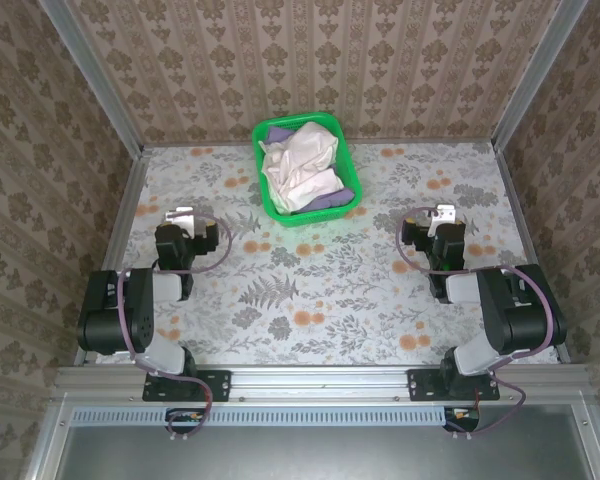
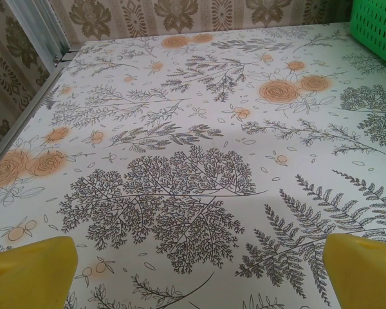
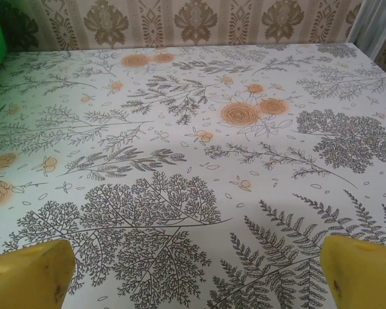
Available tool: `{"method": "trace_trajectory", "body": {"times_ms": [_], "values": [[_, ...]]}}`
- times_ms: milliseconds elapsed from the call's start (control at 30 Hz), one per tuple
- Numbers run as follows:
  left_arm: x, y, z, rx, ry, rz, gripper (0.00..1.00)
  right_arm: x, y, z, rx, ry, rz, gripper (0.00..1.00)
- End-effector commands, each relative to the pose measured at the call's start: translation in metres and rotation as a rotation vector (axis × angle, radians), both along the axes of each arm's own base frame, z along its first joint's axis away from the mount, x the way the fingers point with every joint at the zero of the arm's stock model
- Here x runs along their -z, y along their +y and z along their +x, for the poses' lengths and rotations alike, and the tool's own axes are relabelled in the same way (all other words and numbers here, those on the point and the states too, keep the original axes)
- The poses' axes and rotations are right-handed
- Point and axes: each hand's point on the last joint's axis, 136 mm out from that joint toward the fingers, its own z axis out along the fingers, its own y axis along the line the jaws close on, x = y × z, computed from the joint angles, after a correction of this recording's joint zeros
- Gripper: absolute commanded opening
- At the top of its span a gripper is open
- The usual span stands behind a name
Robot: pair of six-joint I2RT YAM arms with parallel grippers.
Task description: Fold and stack the t-shirts
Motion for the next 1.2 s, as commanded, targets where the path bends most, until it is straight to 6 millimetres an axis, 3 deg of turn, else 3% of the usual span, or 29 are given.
{"method": "trace_trajectory", "body": {"times_ms": [0, 1167], "values": [[-0.0014, -0.0013, 0.0011, 0.018, -0.006, 0.019, 1.00, -0.0043, 0.0046, 0.0036, -0.021, -0.014, 0.014, 1.00], [-0.0011, -0.0012, 0.0010, 0.018, -0.004, 0.016, 1.00, -0.0042, 0.0009, 0.0024, -0.008, -0.017, 0.025, 1.00]]}}
